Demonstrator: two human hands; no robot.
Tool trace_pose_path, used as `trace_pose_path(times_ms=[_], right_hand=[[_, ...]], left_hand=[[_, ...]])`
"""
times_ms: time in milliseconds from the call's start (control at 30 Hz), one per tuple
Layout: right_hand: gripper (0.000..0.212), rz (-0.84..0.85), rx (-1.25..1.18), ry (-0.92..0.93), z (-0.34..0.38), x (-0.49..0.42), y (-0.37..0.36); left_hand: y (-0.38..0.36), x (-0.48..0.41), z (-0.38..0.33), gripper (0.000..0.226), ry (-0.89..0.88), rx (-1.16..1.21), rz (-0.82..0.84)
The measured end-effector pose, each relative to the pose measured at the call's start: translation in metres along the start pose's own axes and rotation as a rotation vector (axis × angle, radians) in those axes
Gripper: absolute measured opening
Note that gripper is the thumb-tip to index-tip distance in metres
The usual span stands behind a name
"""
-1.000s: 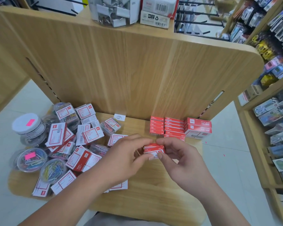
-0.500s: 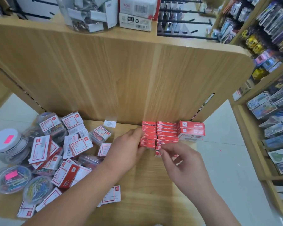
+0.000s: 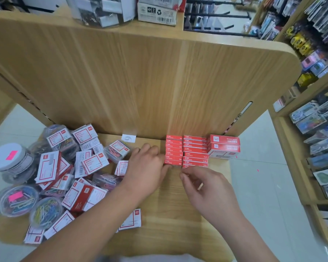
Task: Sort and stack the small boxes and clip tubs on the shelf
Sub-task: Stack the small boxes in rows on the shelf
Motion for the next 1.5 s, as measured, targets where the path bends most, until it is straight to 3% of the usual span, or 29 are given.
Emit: trace_pose_path(times_ms=[233, 400, 533, 667, 800, 900, 1267, 1400, 1500], right_hand=[[0.018, 0.139, -0.062, -0.015, 0.004, 0.001, -0.031], [0.043, 0.419, -0.118, 0.076, 0.028, 0.005, -0.095], [0.074, 0.59, 0.024, 0.141, 0.048, 0.015, -0.136], [0.06, 0.504, 0.16, 0.169, 0.058, 0.02, -0.136], [0.039, 0.386, 0.046, 0.144, 0.044, 0.025, -0.123], [0.035, 0.323, -0.029, 0.115, 0.029, 0.027, -0.109], [0.042, 0.206, -0.228, -0.008, 0.011, 0.024, -0.102], [0.031, 0.301, -0.159, -0.004, 0.027, 0.021, -0.112], [0.043, 0.3, -0.073, 0.008, 0.036, 0.02, -0.12]], left_hand=[[0.04, 0.03, 0.013, 0.018, -0.08, 0.189, -0.053], [0.056, 0.116, 0.058, 0.012, 0.139, 0.354, -0.027], [0.033, 0.182, 0.053, 0.017, 0.269, 0.336, 0.072], [0.013, 0.218, 0.054, 0.03, 0.42, 0.362, 0.088], [-0.008, 0.232, 0.059, 0.057, 0.525, 0.392, 0.157], [-0.01, 0.232, 0.055, 0.055, 0.539, 0.373, 0.153], [-0.017, 0.201, 0.045, 0.038, 0.436, 0.24, 0.215], [-0.016, 0.197, 0.046, 0.04, 0.349, 0.263, 0.197], [-0.009, 0.209, 0.044, 0.042, 0.265, 0.386, 0.097]])
Point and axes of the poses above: each hand's wrist, its own x-axis away from the middle knuckle, its own y-axis out of the back of the hand, z = x × y, the point moved 10 cm from there along -x, towards the middle knuckle, and after that the axes turned 14 degrees about z, right-handed, at the moved point
